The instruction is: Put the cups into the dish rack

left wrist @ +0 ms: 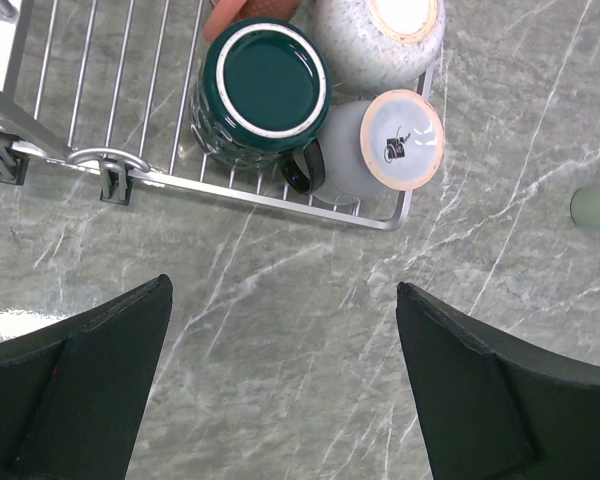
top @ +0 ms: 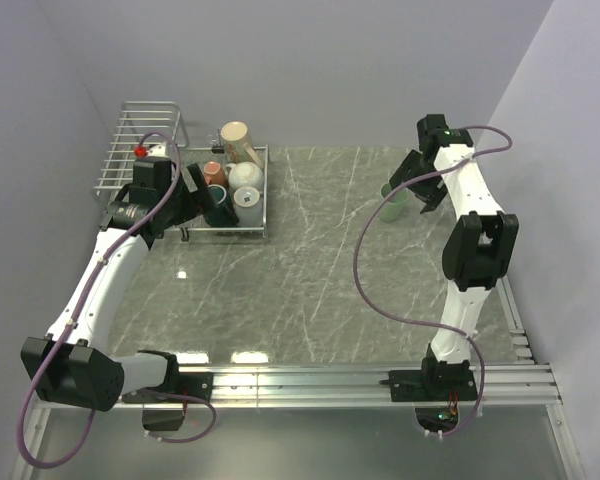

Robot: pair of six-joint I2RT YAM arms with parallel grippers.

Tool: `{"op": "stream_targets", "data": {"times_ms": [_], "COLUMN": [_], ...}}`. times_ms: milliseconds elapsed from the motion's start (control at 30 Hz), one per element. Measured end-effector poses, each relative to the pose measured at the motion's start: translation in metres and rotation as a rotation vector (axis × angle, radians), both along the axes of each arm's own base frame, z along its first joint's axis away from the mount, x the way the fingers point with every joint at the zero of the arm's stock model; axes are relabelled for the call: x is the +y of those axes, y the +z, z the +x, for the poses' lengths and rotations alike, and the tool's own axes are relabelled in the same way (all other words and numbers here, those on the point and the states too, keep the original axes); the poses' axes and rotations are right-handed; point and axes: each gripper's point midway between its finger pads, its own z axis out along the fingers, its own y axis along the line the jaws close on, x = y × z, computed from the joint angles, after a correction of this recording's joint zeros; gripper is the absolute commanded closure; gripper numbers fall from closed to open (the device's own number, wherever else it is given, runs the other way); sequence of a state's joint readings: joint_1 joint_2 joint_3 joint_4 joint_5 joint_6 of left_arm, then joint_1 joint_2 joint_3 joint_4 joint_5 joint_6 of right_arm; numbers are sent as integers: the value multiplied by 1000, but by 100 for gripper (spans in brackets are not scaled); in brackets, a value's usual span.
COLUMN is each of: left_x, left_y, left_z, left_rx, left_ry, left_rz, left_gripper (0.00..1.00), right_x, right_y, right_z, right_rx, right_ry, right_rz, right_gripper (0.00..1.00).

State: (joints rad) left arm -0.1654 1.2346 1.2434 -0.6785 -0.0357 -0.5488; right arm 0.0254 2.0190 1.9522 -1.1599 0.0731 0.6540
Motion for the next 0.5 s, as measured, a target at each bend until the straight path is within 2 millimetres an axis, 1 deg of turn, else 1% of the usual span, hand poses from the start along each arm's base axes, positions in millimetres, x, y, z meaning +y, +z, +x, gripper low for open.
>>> {"op": "stream_targets", "data": {"times_ms": [133,167,200,233,400,467,500], "left_x": [0,0,0,0,-1,-2,-2], "left_y": [-1,-2,-2,-4,-11,-12,-12], "left_z": [-1,-1,-1,-2,0,3,4], "left_rx": [4,6,9,14,48,55,57], "left_ry": [-14,-15,-18,-21,-33,-34,-37], "left_rz": [9,11,13,16,28,28,27], "left_gripper": [1,1,1,1,1,1,1], "right_x": [0,0,1,1,2,2,2], "right_y": [-21,-25,-30,-33,-48,-57,-61], "right_z": [4,5,6,7,15,14,13], "right_rx": [40,48,55,60,57,61,66], "right_ry": [-12,-14,-17,-17,-28,-31,-30], "right_rz": [5,6,8,9,13,16,17], "right_gripper": [16,19,25,28,38,48,59]}}
